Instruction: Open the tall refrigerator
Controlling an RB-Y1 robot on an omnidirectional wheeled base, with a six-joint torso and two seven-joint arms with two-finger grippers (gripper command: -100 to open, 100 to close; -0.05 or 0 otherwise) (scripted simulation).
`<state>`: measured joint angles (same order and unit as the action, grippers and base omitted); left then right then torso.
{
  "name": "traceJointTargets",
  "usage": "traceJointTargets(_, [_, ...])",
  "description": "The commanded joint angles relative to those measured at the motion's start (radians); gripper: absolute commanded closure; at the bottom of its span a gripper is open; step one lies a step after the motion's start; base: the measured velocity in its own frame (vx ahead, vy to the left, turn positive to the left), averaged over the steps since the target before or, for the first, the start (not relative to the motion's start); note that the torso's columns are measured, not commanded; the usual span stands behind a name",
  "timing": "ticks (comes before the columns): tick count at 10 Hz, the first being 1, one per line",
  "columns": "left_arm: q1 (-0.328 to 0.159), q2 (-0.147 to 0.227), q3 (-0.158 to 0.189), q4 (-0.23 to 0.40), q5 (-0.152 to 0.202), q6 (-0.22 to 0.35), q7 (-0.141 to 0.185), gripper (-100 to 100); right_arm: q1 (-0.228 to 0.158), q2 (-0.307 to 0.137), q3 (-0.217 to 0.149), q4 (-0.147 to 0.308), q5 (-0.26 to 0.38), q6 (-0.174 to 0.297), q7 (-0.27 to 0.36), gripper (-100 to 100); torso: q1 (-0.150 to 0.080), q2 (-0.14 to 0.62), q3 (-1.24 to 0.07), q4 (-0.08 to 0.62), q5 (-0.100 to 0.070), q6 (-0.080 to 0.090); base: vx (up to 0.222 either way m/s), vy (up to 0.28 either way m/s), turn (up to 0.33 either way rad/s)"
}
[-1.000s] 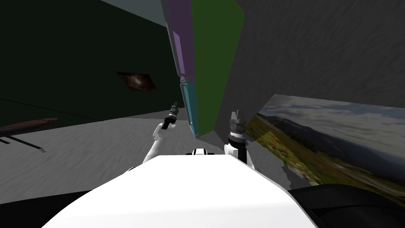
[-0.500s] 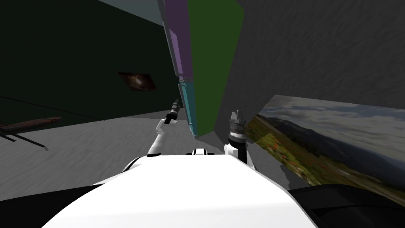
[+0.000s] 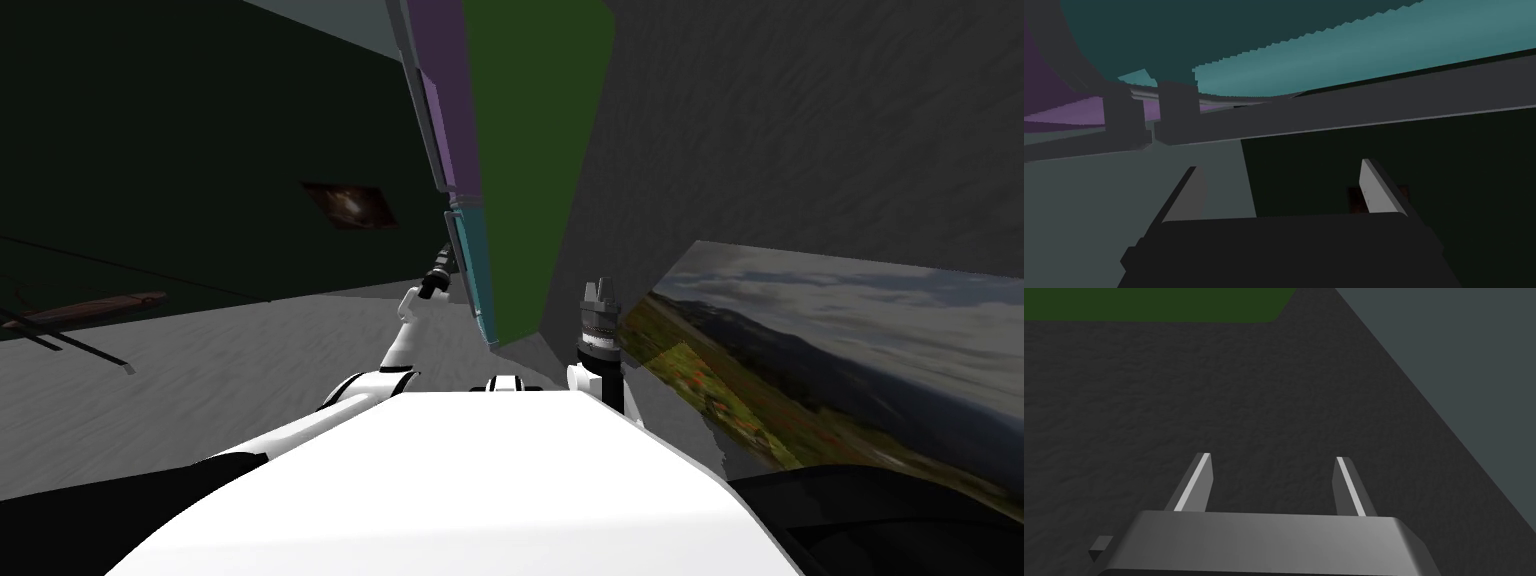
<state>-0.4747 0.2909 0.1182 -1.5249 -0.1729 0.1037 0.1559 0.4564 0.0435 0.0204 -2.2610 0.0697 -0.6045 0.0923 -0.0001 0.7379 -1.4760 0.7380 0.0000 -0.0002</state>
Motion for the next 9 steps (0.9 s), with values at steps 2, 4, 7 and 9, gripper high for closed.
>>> traceJointTargets(2, [-0.108,0.013,0.016,0.086,-0.012,0.04,0.023,-100,0.0,0.0,0.0,0.0,0.0,0.0,0.0,0,-0.001,0.0,0.0,0.0,0.0,0.0,0.019,-0.093,0.029])
traceJointTargets(4, [-0.165,0.024,0.028,0.136,-0.019,0.065,0.036,-100,0.0,0.0,0.0,0.0,0.0,0.0,0.0,0,0.0,0.0,0.0,0.0,0.0,0.0,0.019,-0.08,0.03])
traceJointTargets(7, [-0.242,0.048,0.056,0.221,-0.03,0.112,0.056,-100,0.0,0.0,0.0,0.0,0.0,0.0,0.0,0,0.0,-0.006,-0.004,0.003,-0.003,0.004,0.007,-0.085,0.043])
traceJointTargets(9, [-0.268,0.048,0.056,0.232,-0.03,0.112,0.056,-100,0.0,0.0,0.0,0.0,0.0,0.0,0.0,0,-0.003,-0.009,-0.006,0.003,-0.004,0.007,-0.006,-0.05,0.03])
